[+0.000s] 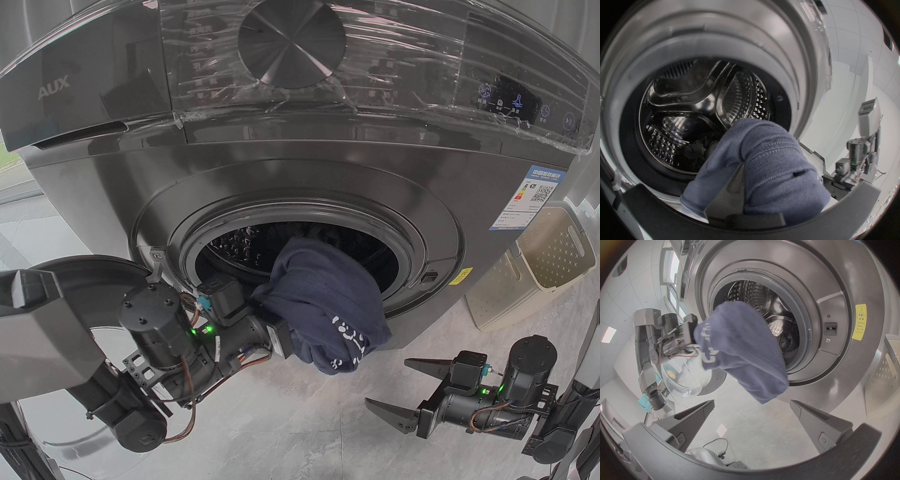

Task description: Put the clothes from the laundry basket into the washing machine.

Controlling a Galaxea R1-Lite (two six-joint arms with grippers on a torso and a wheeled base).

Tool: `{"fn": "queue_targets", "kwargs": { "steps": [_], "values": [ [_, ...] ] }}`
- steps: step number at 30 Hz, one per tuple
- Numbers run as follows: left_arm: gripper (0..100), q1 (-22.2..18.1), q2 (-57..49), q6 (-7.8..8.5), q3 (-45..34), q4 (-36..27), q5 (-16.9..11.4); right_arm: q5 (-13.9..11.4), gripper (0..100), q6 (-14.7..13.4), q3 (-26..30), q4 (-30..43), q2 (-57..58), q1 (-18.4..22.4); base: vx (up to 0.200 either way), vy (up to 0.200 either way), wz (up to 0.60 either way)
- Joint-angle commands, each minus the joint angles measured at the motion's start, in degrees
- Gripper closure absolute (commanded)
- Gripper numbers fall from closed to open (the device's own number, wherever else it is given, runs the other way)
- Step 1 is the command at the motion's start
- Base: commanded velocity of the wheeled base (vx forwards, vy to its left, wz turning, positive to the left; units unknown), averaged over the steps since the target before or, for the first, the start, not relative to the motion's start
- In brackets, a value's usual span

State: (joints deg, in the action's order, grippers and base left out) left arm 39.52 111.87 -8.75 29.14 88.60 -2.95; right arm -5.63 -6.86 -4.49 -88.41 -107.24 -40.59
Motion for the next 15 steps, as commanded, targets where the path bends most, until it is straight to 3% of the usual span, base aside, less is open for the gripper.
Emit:
{"fn": "queue_targets", "kwargs": {
  "steps": [1,5,15],
  "values": [
    [100,-2.87,8.36,-0.39,7.43,0.08,0.4,0.01,0,0.01,0.27,-0.01,0.37,-0.63,0.0,0.0,0.0],
    [100,-3.75,11.17,-2.15,14.99,-0.1,2.07,0.01,0,0.01,0.18,-0.1,0.37,-0.71,0.0,0.0,0.0],
    [100,-4.98,19.7,-2.15,25.36,-1.41,2.69,-0.08,0,0.01,0.18,-0.01,-0.07,-0.8,0.0,0.0,0.0]
  ]
}}
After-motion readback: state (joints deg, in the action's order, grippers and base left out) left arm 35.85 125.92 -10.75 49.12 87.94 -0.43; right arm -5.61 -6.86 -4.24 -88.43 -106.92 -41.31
